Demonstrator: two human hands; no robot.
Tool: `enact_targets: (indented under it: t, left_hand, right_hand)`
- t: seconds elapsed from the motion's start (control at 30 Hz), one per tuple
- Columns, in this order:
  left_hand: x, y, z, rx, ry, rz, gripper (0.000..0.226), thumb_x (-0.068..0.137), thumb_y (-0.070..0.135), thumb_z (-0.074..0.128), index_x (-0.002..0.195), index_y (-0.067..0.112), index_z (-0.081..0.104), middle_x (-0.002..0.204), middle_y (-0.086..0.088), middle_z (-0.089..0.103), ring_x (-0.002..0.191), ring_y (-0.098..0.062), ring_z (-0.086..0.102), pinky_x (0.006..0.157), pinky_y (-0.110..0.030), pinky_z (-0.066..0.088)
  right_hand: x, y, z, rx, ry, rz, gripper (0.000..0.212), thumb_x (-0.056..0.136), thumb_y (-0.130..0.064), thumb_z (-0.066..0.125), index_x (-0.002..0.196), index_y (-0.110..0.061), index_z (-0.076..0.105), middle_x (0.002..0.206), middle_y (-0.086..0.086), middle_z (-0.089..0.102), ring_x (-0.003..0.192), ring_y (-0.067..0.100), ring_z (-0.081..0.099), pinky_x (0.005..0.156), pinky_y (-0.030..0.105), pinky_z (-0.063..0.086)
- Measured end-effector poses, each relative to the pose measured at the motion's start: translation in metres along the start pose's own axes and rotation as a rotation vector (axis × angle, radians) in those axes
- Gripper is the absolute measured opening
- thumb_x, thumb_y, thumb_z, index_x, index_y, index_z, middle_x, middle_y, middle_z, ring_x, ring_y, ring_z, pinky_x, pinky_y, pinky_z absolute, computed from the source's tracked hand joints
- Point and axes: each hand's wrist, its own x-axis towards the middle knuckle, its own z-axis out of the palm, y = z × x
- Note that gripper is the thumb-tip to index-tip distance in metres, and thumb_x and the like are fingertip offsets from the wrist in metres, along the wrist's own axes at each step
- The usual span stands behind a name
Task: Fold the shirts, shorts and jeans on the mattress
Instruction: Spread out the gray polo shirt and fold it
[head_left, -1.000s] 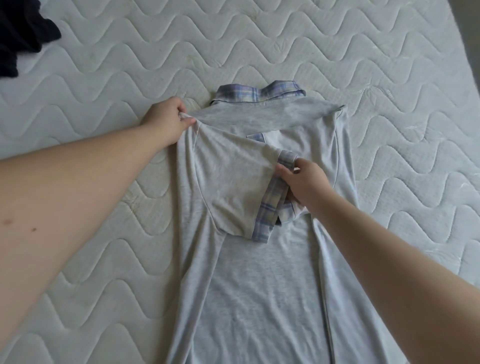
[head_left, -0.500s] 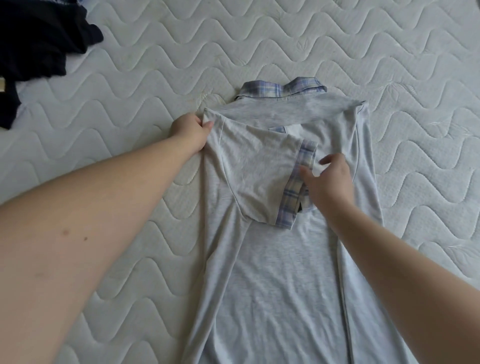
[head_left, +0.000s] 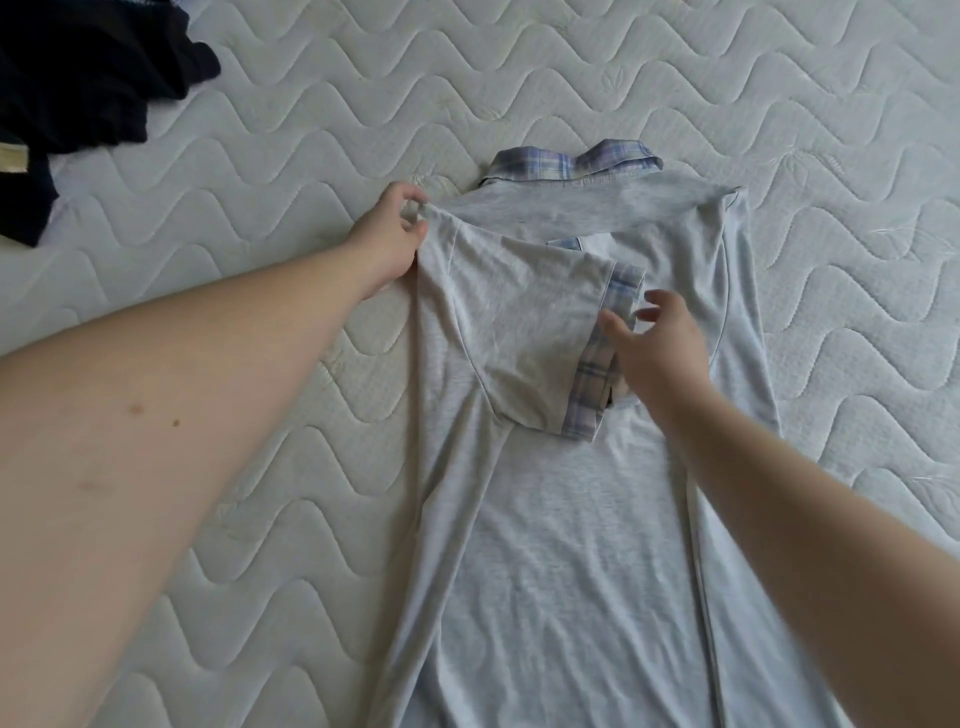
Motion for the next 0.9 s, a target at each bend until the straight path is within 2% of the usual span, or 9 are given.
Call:
enact_targets:
  t: [0.1,0.17,0.27,0.33,0.47,0.57,0.67,0.8,0.9]
  left_hand:
    - [0.01,0.003,-0.009,0.231,-0.081,0.138,0.02,0.1,0.024,0.052,0.12,0.023,0.054,0.08,0.004,0.051,0.074,-0.015,0.049,0.066,-0.027,0.037]
    - [0.018,0.01,-0.015,0.353,-0.148,0.196,0.022,0.1,0.022,0.053,0.121,0.02,0.055,0.083,-0.003,0.051,0.08,-0.019,0.049,0.072,-0.029,0.037]
    - [0.032,0.023,-0.022,0.573,-0.289,0.225,0.025,0.098,0.023,0.058,0.122,0.016,0.056,0.083,-0.002,0.057,0.077,-0.019,0.053,0.066,-0.028,0.037]
    - [0.042,0.03,-0.024,0.653,-0.314,0.234,0.021,0.095,0.026,0.062,0.113,0.015,0.058,0.079,-0.002,0.062,0.072,-0.019,0.056,0.061,-0.028,0.036]
    - [0.059,0.04,-0.027,0.835,-0.294,0.292,0.02,0.089,0.038,0.069,0.092,0.019,0.062,0.09,-0.003,0.064,0.083,-0.021,0.054,0.073,-0.031,0.043]
    - [0.06,0.043,-0.026,0.9,-0.263,0.281,0.026,0.086,0.045,0.069,0.084,0.022,0.06,0.087,-0.002,0.062,0.084,-0.023,0.053,0.074,-0.034,0.045]
    - [0.055,0.038,-0.017,0.88,-0.215,0.213,0.026,0.089,0.044,0.066,0.085,0.022,0.055,0.091,-0.005,0.059,0.084,-0.024,0.051,0.069,-0.031,0.038]
    - [0.041,0.03,-0.005,0.665,-0.067,0.144,0.022,0.092,0.035,0.065,0.095,0.019,0.05,0.1,-0.009,0.06,0.089,-0.028,0.054,0.073,-0.032,0.037]
    - [0.023,0.028,0.003,0.325,0.066,-0.049,0.042,0.09,0.035,0.067,0.116,0.008,0.049,0.103,-0.006,0.057,0.09,-0.026,0.057,0.079,-0.032,0.046]
  right_hand:
    - [0.023,-0.008,-0.001,0.041,-0.092,0.079,0.069,0.088,-0.047,0.067,0.143,-0.016,0.041,0.112,-0.003,0.062,0.072,0.01,0.06,0.062,0.029,0.05]
    - [0.034,-0.009,-0.001,0.11,-0.103,0.153,0.064,0.087,-0.043,0.07,0.137,-0.012,0.047,0.087,-0.004,0.061,0.064,0.012,0.06,0.057,0.029,0.051]
    - [0.042,-0.004,-0.002,0.151,-0.125,0.173,0.038,0.088,-0.04,0.071,0.102,-0.006,0.064,0.069,0.004,0.06,0.057,0.021,0.058,0.058,0.032,0.052]
    - [0.042,0.001,-0.003,0.058,-0.101,0.108,0.036,0.088,-0.041,0.068,0.078,-0.011,0.053,0.059,0.002,0.05,0.051,0.019,0.048,0.05,0.027,0.041]
    - [0.041,0.013,-0.007,-0.038,-0.116,0.061,0.036,0.091,-0.041,0.065,0.083,-0.006,0.057,0.069,0.003,0.055,0.057,0.013,0.049,0.048,0.026,0.036]
    - [0.042,0.016,-0.008,-0.005,-0.164,0.082,0.041,0.09,-0.041,0.066,0.101,-0.002,0.062,0.091,0.012,0.067,0.072,0.021,0.061,0.064,0.031,0.05]
    - [0.045,0.017,-0.006,-0.012,-0.153,0.076,0.035,0.09,-0.04,0.066,0.098,-0.006,0.064,0.092,0.008,0.068,0.084,0.026,0.065,0.074,0.037,0.054]
    - [0.044,0.014,-0.005,-0.006,-0.124,0.069,0.031,0.09,-0.039,0.066,0.1,-0.009,0.064,0.092,0.004,0.068,0.086,0.024,0.065,0.076,0.036,0.054]
    - [0.031,0.007,-0.007,0.055,-0.054,0.112,0.038,0.091,-0.042,0.063,0.117,-0.016,0.055,0.106,0.001,0.064,0.093,0.023,0.064,0.084,0.041,0.054]
